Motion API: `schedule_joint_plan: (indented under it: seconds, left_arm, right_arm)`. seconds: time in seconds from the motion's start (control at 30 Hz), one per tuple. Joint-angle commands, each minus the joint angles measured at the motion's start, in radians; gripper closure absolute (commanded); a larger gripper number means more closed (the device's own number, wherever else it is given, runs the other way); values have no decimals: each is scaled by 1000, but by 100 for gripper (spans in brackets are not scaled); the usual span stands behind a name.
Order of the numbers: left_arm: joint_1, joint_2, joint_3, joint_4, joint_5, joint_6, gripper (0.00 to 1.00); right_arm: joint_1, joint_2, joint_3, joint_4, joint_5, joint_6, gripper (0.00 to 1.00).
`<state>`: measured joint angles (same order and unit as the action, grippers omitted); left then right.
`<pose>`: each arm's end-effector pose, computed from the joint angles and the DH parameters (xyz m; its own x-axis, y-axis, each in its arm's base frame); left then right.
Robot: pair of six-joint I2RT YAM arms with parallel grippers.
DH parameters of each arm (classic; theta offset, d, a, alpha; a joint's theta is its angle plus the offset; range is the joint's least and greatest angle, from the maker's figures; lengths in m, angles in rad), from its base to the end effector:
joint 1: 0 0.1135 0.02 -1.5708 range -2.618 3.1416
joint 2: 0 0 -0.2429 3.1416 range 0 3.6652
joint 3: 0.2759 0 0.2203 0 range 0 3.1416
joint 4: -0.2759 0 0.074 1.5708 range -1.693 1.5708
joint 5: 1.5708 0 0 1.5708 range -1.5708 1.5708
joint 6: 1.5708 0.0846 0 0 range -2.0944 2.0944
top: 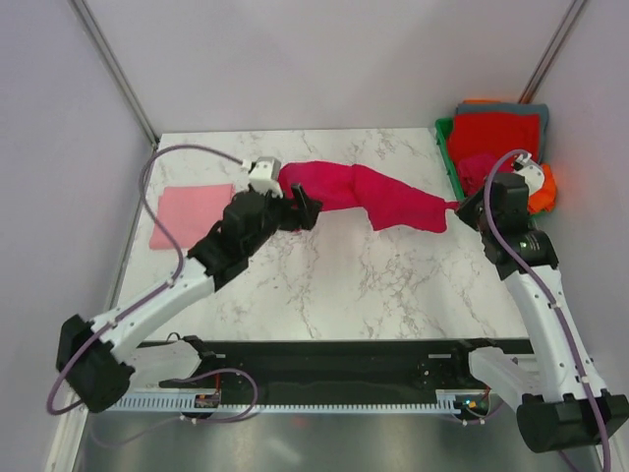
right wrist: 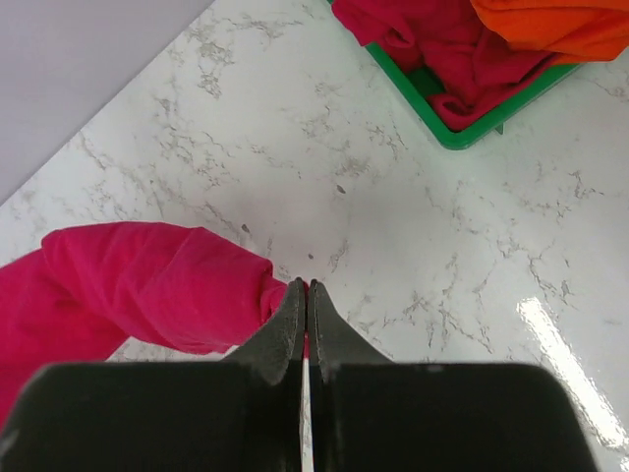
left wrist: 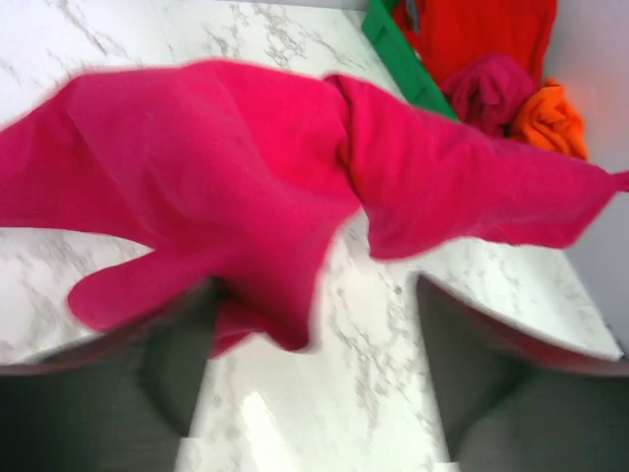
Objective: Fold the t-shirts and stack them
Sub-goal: Flatten the tshirt out
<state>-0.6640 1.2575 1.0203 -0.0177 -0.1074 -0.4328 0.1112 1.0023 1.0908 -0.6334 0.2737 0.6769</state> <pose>0.2562 -0.1890 0.3132 -0.4030 -0.2141 -0.8898 0.3988 0.8340 -0.3813 0.2291 0.0026 0.3161 -0.3246 0.5706 -0.7544 0.4185 0.8019 0.4265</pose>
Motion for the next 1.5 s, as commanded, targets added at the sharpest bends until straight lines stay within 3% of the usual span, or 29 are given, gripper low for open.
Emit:
schedule_joint_plan:
  seconds: [0.0,0.1,0.3,0.43,0.57,0.7,0.83,0.97,1.27,1.37,1.4,1.47]
  left_arm:
    - [-109,-154,-248,82,-240,-78,1]
    - [-114,-217,-371,82,-265,-136,0]
    - [-92,-205,-289,22,-379,-121,0]
    - [-25,-68,-146,-21,-208,-124,0]
    - [75,188,18,-112,-85,-161,2]
    - [193,440,266,-347,-43,-141,22]
    - [208,637,492,-484,-37,-107,30]
    - [216,732,577,-557,-31,-136,28]
    - [256,799,575,-565,46,-196,33]
    - [268,822,586,-556,66,-187,54]
    - [270,830,599,-553,74,-175,68]
    - [279,853,615,-553,87,-167,83]
  right_arm:
    - [-8,-62,-75,4,-10,12,100]
    - [-11,-87,-191,52,-10,26,100]
    - [-10,-70,-244,77,4,4,100]
    - [-11,-76,-261,84,21,-16,100]
    - [-11,-82,-267,83,32,-27,100]
    - [-10,-99,-270,84,24,-28,100]
    - [-11,-100,-270,87,15,-28,100]
    - [-10,-99,-275,93,12,-28,100]
    - [-11,-100,-282,103,4,-23,100]
    - [-11,-99,-289,109,1,-22,100]
    - [-11,-96,-290,110,1,-22,100]
    - [-10,-93,-290,112,1,-23,100]
